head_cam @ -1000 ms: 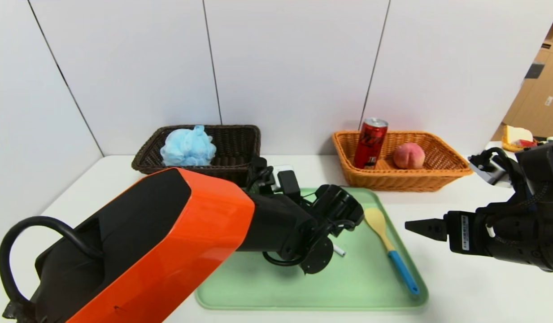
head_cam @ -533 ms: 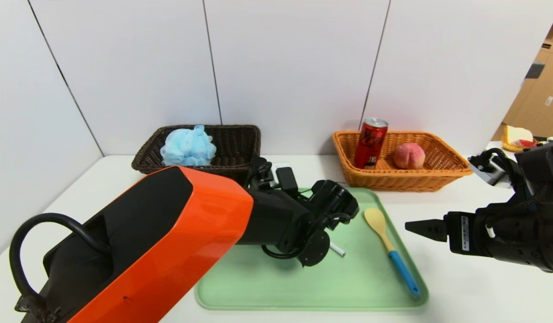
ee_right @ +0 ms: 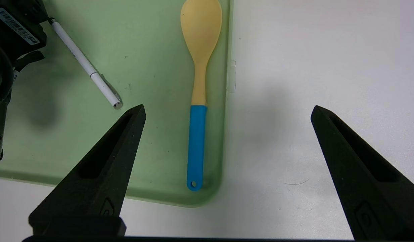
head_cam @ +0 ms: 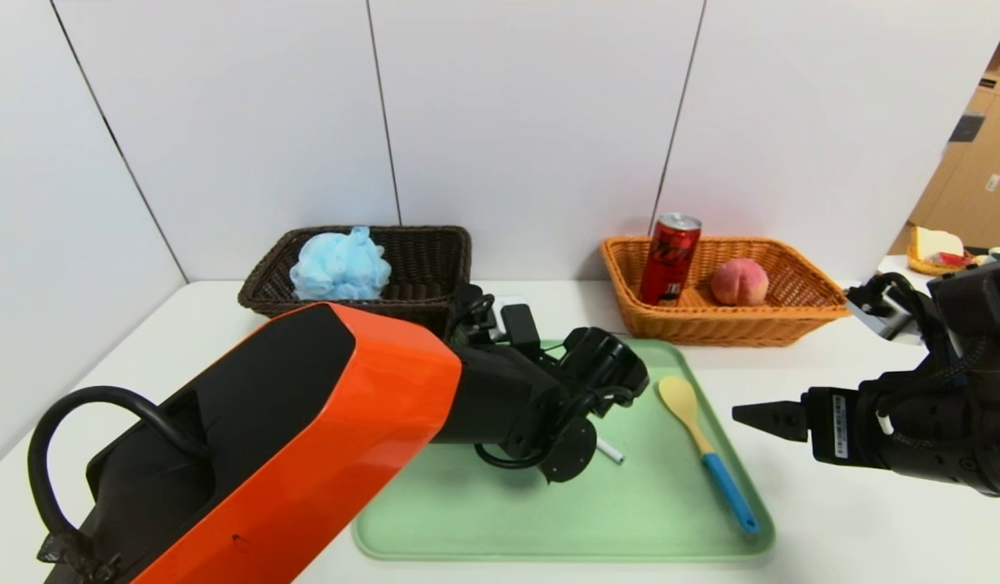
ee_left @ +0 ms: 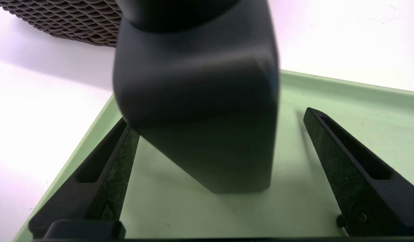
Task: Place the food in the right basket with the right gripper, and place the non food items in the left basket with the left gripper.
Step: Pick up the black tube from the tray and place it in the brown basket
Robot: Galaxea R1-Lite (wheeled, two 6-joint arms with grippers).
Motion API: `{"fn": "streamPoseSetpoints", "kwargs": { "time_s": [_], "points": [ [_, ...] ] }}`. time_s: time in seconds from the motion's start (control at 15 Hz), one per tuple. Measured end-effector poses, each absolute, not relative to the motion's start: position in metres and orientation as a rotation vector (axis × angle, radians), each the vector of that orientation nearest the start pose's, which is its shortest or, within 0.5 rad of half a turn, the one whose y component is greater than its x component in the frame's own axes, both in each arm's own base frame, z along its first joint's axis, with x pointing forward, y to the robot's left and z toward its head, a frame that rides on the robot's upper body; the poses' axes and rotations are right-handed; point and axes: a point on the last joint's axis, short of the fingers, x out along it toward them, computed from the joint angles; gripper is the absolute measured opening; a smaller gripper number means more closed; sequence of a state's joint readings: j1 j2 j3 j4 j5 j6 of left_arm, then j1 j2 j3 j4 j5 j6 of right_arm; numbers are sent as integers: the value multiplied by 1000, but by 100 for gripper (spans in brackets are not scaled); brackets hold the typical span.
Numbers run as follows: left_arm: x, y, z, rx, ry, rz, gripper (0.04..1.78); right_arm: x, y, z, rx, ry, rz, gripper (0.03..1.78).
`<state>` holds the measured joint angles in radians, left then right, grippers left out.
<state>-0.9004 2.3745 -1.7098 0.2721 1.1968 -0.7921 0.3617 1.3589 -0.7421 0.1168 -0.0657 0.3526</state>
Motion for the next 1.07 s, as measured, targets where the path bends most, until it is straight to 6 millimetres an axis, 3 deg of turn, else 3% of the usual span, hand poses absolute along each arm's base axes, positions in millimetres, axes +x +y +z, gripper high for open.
{"fn": "streamPoseSetpoints", "kwargs": {
  "time_s": [0.47,0.53,0.8,1.0,1.07],
  "points": [
    [301,-345,93,46,312,416,169,185,69,182,175,767,152,170],
    [301,-345,93,45,312,415,161,185,69,182,176,768,151,170],
    [303,-344,92,49,312,420,100,185,69,181,174,772,151,170],
    [308,-340,93,53,314,431,65,184,69,180,172,776,153,170],
    [308,-339,93,52,314,434,60,184,69,180,172,776,154,170]
  ]
}}
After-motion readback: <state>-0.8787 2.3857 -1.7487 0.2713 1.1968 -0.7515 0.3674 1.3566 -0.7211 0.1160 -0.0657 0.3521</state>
